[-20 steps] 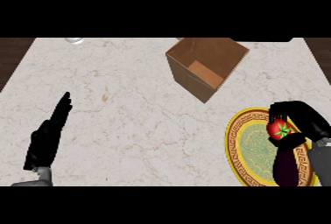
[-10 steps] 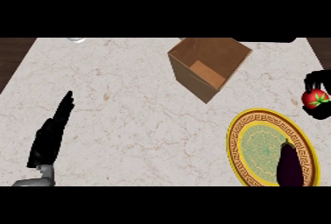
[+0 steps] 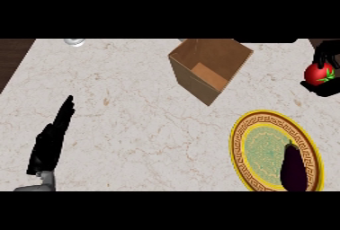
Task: Pick the tomato from the plate and place it in the cardboard box
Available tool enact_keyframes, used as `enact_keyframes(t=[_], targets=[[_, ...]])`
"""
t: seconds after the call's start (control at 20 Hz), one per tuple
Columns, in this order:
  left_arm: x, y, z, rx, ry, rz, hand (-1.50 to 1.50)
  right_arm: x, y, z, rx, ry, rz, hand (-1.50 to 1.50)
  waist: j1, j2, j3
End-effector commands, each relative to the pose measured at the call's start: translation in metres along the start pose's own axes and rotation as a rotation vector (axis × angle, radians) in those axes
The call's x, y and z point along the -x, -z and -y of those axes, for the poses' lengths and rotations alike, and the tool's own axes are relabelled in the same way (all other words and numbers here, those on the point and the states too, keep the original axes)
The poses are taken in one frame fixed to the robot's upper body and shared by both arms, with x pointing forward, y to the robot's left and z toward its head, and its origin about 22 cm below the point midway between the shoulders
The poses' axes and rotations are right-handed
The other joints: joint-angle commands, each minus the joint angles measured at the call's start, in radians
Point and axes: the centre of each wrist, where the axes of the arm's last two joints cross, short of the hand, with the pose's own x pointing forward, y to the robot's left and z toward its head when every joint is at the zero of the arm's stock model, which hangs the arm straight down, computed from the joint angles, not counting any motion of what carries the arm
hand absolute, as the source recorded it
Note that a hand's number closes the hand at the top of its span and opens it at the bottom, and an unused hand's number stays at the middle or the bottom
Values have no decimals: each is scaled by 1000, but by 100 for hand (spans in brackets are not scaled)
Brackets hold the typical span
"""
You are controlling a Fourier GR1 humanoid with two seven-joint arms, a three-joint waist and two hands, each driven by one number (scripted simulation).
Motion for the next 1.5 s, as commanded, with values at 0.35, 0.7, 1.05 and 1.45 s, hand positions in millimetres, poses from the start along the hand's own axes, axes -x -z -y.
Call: enact_keyframes(t=[0.35, 0.7, 1.05, 1.45], targets=[[-6, -7, -3, -22, 5, 17, 0, -86, 63, 10, 26, 166, 165, 150, 2, 1, 0], [-8, 6, -1, 10, 6, 5, 0, -148, 112, -10, -18, 125, 116, 150, 10, 4, -1], [13, -5, 9, 4, -11, 31, 0, -173, 145, -52, -122, 109, 52, 150, 23, 9, -1], [-6, 0, 10, 39, -8, 29, 0, -177, 150, -130, -212, 39, -36, 150, 41, 16, 0]])
